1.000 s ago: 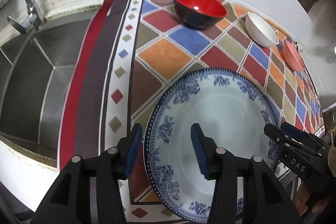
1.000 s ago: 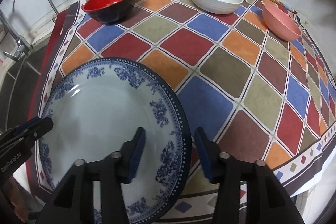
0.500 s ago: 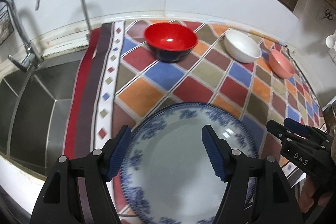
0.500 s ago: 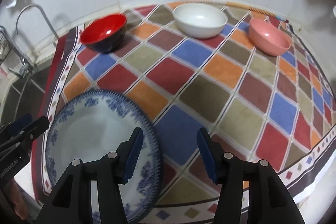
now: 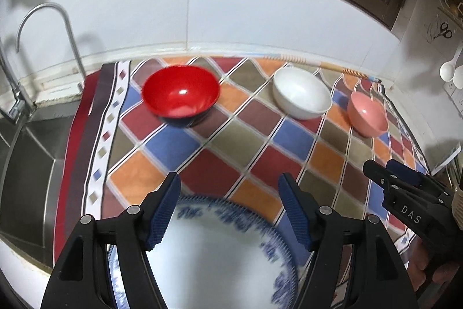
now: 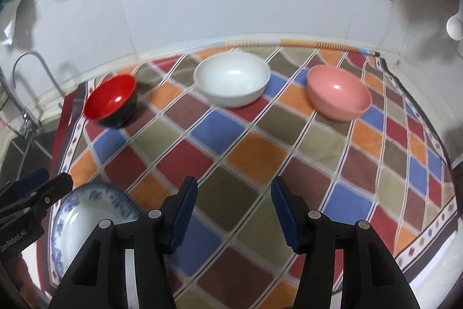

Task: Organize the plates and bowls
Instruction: 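Move both tools to the white bowl rim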

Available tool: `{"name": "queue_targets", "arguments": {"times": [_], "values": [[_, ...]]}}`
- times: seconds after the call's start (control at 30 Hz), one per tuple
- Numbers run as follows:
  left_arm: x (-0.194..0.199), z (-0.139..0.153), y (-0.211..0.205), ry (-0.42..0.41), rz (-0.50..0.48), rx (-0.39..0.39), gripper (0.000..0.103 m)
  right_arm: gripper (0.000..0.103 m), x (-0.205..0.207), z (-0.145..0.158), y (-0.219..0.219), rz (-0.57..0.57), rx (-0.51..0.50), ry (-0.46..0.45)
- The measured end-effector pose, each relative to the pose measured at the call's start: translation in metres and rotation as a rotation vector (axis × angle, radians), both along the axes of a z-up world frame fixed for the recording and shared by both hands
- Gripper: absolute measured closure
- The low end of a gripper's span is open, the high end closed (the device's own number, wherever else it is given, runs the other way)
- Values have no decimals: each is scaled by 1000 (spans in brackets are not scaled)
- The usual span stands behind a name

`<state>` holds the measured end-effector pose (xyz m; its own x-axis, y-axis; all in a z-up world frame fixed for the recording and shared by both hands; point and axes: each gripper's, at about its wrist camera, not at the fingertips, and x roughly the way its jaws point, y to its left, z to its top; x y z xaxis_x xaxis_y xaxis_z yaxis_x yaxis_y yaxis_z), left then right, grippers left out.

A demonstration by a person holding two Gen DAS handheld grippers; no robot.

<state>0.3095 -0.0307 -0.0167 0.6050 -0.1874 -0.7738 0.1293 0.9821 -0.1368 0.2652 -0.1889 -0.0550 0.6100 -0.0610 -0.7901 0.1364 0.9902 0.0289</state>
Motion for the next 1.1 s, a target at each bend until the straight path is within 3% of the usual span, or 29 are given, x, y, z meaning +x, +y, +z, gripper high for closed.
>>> {"name": "queue_targets", "arguments": {"times": [0.33,0.53,1.1], "values": [[41,18,-37,-57,10,2,34,49,35,12,-46,-7,32,-60],[71,17,-55,-44,-9,-8,35,49,59,17,-65,-9,52,-88],[155,-23,-92,31,-49,66,36,49,135,-7,-88,-32,117,-56]]}}
